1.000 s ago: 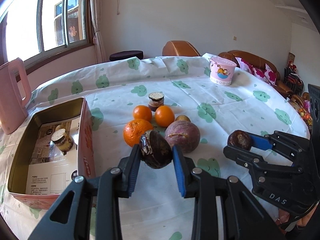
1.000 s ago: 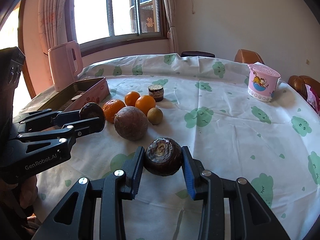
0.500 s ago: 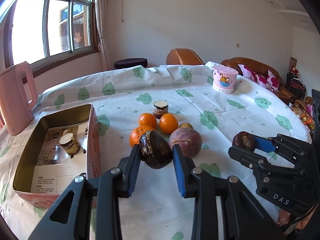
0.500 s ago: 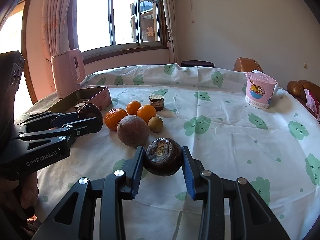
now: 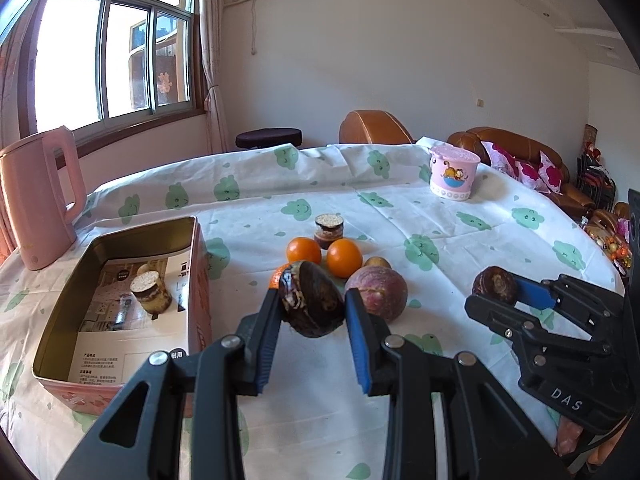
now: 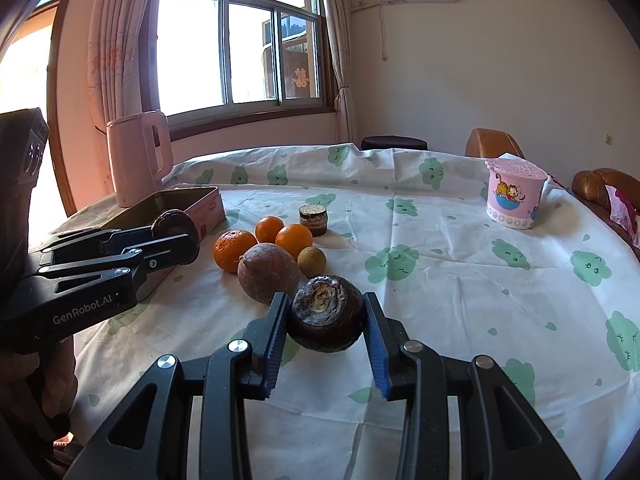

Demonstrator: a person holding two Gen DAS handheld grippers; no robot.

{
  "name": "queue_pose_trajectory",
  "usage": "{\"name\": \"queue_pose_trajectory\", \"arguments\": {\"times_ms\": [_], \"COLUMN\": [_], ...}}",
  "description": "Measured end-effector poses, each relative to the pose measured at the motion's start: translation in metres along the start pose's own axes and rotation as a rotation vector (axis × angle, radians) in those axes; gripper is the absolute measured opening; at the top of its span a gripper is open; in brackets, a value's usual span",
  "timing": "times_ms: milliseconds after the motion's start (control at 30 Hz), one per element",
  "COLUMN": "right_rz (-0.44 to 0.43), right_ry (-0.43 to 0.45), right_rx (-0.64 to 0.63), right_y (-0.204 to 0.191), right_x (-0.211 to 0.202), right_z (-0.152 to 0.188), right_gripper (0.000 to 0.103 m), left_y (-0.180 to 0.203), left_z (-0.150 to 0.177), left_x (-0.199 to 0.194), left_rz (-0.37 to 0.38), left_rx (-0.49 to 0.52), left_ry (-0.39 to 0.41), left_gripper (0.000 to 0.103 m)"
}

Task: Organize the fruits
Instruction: 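Lift both dried fruits and carry them toward the tin box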

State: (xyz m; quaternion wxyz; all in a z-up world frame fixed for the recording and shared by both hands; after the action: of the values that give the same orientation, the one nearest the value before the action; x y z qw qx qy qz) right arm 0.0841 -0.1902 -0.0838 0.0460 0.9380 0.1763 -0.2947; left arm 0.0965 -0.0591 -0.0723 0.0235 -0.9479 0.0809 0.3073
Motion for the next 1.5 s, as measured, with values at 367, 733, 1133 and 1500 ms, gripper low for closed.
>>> {"name": "queue_pose_trajectory", "arguments": {"times_ms": [367,733,1133,1500], "right_rz": [-0.001,-0.002,-0.001,-0.002], "right_ry": [0.039,0.072,0.107,0.146], "right_rx": [-0.002,-0.005,-0.008,-0.016], "right_y": [0.000,-0.001,-0.001,-0.003], "right_x": [-0.006,-0.012,-0.017,-0.023], "right_z": [-0.002,-0.004,-0.006,-0.008], "right_gripper": [0.039,0.039,0.039,0.039], "left_y": [-0.001,0.000,-0.002,-0.002], "left_z": [-0.003,-0.005,-0.008,-0.009], "left_x": [-0.006,-0.012,-0.019,-0.024], "left_rz": [-0.012,-0.021,-0.028,-0.029], "left_rx": [-0.002,0.002,-0.001,-0.003], "left_ry": [0.031,0.064,0.098,0.123], "left_gripper": [0.034,0.034,0.034,0.034]}}
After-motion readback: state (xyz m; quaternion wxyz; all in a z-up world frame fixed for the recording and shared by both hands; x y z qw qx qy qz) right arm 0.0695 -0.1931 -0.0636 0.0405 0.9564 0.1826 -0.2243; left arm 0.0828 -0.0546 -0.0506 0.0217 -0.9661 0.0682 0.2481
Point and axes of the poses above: each gripper's, at about its wrist camera, not at the fingertips, and x roughly the way its jaws point, y to its right, z to its underside, the point moved 10 cm from there along x, roughly the way its jaws point, and after that the axes turned 4 degrees about -y, right-handed, at the moved point
